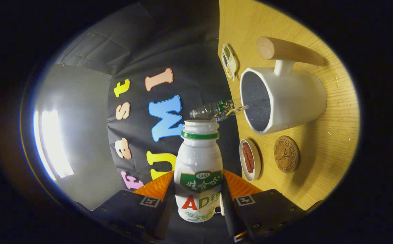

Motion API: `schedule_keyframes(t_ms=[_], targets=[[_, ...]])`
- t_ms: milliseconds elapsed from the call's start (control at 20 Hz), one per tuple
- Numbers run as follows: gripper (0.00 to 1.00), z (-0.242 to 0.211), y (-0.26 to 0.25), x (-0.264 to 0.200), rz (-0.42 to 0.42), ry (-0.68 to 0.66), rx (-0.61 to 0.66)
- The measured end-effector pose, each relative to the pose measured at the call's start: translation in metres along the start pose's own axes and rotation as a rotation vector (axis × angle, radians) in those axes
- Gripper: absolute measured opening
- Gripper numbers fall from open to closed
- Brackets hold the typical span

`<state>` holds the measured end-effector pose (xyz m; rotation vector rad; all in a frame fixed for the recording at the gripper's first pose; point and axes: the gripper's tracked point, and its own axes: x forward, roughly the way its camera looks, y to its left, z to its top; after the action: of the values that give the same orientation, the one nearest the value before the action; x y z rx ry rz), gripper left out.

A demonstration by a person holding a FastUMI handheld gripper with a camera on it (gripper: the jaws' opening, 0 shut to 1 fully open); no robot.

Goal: Take the bottle from table, then pour the juice into the cup, finally place the bottle on the coaster

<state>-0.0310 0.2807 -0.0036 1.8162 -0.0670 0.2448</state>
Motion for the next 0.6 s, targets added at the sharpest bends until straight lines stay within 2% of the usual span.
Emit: schedule_keyframes(t_ms=[600], targets=[[0.66, -0.0004, 0.0007, 0.0004, 0.013, -0.024, 0.035]])
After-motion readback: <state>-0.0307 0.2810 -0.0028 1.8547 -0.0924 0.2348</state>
